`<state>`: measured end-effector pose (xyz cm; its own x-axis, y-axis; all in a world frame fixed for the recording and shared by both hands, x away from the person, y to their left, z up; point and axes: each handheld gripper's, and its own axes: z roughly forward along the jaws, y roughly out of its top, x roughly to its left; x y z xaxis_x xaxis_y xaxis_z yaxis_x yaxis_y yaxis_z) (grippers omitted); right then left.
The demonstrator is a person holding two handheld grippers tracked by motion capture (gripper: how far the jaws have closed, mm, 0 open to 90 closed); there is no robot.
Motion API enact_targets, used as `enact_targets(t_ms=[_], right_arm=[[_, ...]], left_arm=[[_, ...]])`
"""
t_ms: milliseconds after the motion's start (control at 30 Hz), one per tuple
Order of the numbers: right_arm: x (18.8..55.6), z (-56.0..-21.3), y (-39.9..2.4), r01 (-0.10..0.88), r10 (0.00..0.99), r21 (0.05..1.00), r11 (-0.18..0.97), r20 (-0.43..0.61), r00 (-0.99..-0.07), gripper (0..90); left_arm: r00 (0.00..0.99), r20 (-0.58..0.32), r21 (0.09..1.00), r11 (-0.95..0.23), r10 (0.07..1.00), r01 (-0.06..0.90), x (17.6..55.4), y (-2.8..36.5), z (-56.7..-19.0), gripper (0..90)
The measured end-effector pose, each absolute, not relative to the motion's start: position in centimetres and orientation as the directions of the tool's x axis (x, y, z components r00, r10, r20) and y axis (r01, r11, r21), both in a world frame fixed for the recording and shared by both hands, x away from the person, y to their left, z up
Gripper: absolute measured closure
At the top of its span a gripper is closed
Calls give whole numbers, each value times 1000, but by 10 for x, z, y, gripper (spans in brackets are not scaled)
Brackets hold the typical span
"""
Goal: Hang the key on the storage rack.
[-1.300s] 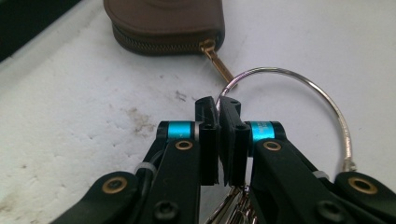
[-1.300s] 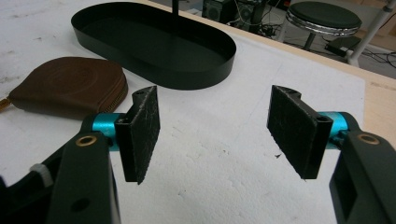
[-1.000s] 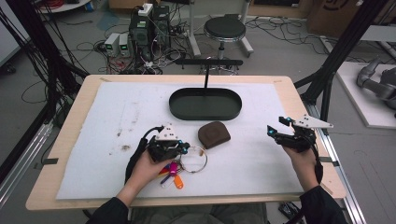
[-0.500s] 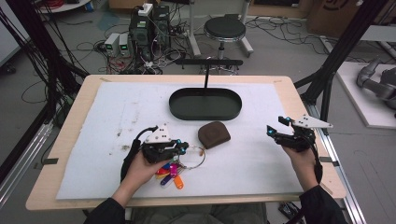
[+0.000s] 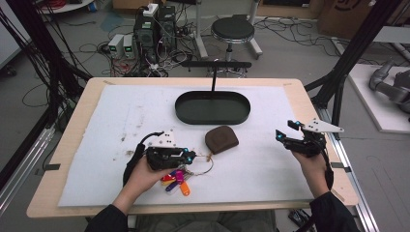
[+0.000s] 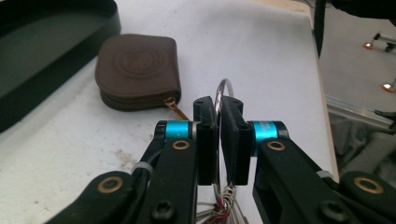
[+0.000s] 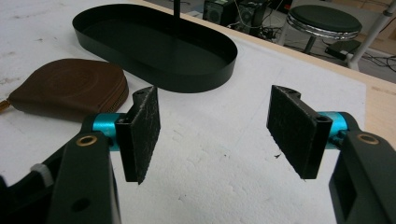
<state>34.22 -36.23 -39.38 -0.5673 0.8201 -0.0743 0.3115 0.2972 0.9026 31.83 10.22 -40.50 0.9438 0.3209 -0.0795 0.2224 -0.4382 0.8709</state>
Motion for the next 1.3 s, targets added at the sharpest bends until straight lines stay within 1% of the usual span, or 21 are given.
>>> enact_targets(t_ms=[67, 167, 233, 333, 567, 900, 1133, 1300], right_arm=[[342, -394, -362, 311, 822, 903, 296, -75, -565, 354], [342, -393, -363, 310, 823, 904, 294, -74, -564, 354], [342, -393, -363, 314, 823, 903, 294, -72, -563, 354], [342, -393, -363, 308, 821, 904, 297, -77, -566, 354], [341, -393, -363, 304, 825, 907, 292, -78, -560, 357], [341, -393, -363, 310, 824, 904, 294, -76, -562, 357], [341, -393, -363, 308, 826, 905, 293, -77, -559, 357], [341, -393, -363, 310, 826, 906, 290, -73, -558, 357]], left_arm=[[943, -85, 868, -441, 321, 228, 318, 101, -407, 816], [946, -87, 868, -443, 312, 226, 318, 101, -406, 828], [946, -88, 866, -446, 311, 227, 318, 101, -406, 851], [947, -101, 858, -455, 303, 237, 319, 101, -407, 852], [950, -93, 854, -467, 298, 230, 319, 100, -407, 860], [941, -99, 892, -391, 322, 228, 320, 109, -395, 863], [937, -74, 918, -343, 342, 197, 323, 115, -377, 864], [932, -47, 924, -338, 360, 177, 326, 117, -366, 865]])
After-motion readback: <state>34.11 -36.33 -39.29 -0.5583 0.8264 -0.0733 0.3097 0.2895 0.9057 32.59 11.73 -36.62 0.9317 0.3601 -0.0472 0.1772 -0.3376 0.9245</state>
